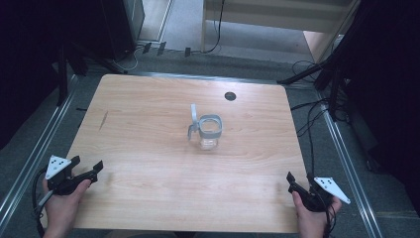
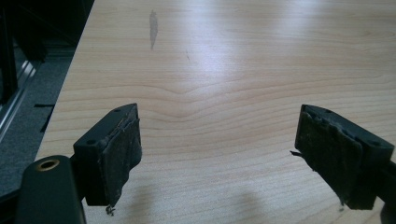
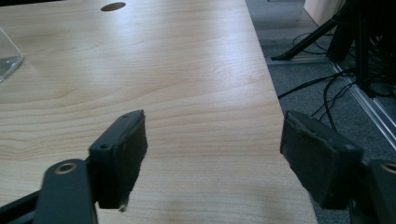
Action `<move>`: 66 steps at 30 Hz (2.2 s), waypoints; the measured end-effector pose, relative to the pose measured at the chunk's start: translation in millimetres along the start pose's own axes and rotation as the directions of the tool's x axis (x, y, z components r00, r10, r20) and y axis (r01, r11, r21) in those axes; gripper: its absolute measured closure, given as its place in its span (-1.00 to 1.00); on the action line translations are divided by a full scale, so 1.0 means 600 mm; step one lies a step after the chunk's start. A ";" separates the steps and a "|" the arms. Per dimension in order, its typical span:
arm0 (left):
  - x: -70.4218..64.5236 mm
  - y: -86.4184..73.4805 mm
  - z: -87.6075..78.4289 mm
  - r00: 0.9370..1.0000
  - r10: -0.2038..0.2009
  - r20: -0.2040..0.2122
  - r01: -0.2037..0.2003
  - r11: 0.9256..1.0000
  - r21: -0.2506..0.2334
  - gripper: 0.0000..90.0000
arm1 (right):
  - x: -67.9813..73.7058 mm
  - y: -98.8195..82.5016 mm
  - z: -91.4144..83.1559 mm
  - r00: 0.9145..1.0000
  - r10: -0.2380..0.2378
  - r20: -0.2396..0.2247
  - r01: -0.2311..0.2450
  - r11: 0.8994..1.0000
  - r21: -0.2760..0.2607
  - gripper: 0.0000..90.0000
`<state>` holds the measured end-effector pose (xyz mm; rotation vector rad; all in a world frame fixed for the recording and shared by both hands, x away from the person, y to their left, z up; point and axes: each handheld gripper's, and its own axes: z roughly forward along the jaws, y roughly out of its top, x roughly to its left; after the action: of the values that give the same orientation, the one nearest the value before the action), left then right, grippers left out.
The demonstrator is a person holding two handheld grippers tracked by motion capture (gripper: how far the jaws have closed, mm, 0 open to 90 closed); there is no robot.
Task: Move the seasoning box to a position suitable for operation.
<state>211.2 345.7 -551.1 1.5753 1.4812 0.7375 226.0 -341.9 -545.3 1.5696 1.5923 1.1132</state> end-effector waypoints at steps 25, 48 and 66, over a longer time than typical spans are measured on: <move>-0.141 0.048 0.041 0.966 0.073 0.248 -0.068 0.997 -0.028 1.00 | 0.177 0.104 0.103 0.929 -0.151 -0.338 0.137 0.988 -0.065 1.00; -0.371 0.108 0.209 0.894 0.103 0.435 -0.120 0.993 0.011 1.00 | 0.283 0.193 0.286 0.841 -0.152 -0.520 0.162 0.986 -0.025 1.00; -0.348 0.125 0.249 0.923 0.085 0.376 -0.109 0.993 0.042 1.00 | 0.299 0.214 0.307 0.725 -0.149 -0.672 0.214 0.977 0.015 1.00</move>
<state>349.0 117.5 -532.6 1.7344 1.1608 0.4156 431.5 -148.7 -490.6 1.0615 2.2338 1.6237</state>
